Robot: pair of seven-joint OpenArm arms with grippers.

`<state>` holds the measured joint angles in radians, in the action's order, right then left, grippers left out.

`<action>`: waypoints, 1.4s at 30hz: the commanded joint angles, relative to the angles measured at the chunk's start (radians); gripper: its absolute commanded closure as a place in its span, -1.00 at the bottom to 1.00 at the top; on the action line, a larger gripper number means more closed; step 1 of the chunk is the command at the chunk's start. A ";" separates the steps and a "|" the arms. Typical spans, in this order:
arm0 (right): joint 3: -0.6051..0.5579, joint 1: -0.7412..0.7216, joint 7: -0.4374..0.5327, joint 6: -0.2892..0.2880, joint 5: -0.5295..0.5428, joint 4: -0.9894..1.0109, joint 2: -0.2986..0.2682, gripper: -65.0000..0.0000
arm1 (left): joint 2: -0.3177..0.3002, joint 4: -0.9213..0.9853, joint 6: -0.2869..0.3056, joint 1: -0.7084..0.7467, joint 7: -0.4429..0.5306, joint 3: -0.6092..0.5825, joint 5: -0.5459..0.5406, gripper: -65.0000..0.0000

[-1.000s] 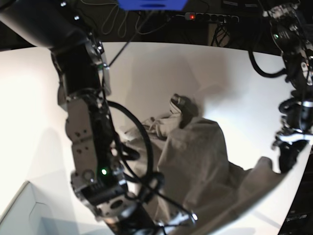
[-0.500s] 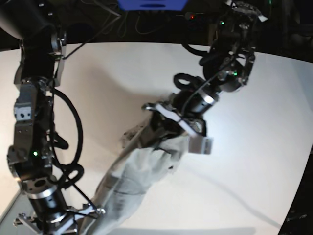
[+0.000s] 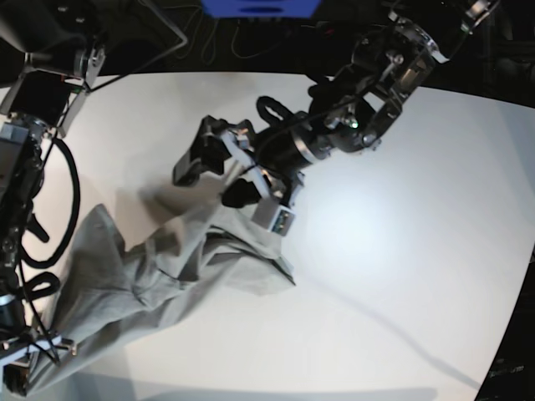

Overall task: Layout the t-shirt on the table in an organized manner, then fold the t-shirt properly
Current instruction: 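Swing the lifted shirt with both grippers and lay it across the table, then release the shirt and move the left gripper to the shirt's opposite end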

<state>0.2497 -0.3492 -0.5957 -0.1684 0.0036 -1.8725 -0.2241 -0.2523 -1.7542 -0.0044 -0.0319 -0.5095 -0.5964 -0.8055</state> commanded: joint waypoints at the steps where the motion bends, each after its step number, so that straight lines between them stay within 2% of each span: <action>1: 0.009 -0.032 0.043 -0.003 0.002 -0.017 -0.024 1.00 | -0.008 -0.019 0.008 -0.015 0.022 0.006 -0.010 -0.68; 5: 0.063 -0.032 0.038 -0.003 0.002 -0.019 -0.024 1.00 | -0.017 0.020 0.008 -0.013 0.022 0.076 -0.008 -0.68; 7: 0.081 -0.031 0.035 -0.003 0.002 -0.016 -0.024 1.00 | 0.006 0.076 0.008 -0.018 0.022 0.102 -0.015 -0.68; 9: 0.086 -0.012 0.035 -0.003 0.002 -0.016 -0.024 1.00 | 0.048 0.141 0.008 -0.023 0.022 0.120 -0.008 -0.68; 15: 0.081 0.046 0.043 -0.003 0.002 -0.016 -0.024 1.00 | 0.230 0.437 0.008 -0.087 0.022 0.128 -0.007 -0.69; 19: 0.081 0.054 0.043 -0.003 0.002 -0.016 -0.024 1.00 | 0.301 0.638 0.001 -0.159 0.022 0.129 -0.007 -0.69; 21: 0.081 0.054 0.035 -0.003 0.002 -0.016 -0.024 1.00 | 0.302 0.701 0.001 -0.182 0.036 0.131 -0.007 -0.69; 27: 0.084 0.072 0.039 -0.003 0.002 -0.016 -0.024 1.00 | 0.298 0.767 -0.001 -0.185 0.237 0.123 -0.007 -0.69; 34: 0.081 0.081 0.039 -0.003 0.002 -0.012 -0.024 1.00 | 0.299 0.814 -0.001 -0.190 0.257 0.129 -0.007 -0.65; 36: 0.086 0.081 0.035 -0.003 0.002 -0.009 -0.024 1.00 | 0.298 0.830 -0.001 -0.191 0.260 0.132 -0.008 -0.51; 38: 0.086 0.083 0.035 -0.003 0.002 -0.008 -0.024 1.00 | 0.298 0.853 -0.001 -0.205 0.260 0.155 -0.008 -0.16; 42: 0.086 0.108 0.043 -0.003 0.002 0.004 -0.024 1.00 | 0.298 0.883 0.001 -0.213 0.259 0.263 -0.008 0.93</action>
<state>0.3317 -0.2199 -0.5892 -0.1688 0.0051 -1.8519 -0.2352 0.0402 -0.8604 -0.0036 -0.2249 -0.2577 -0.3317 -0.8146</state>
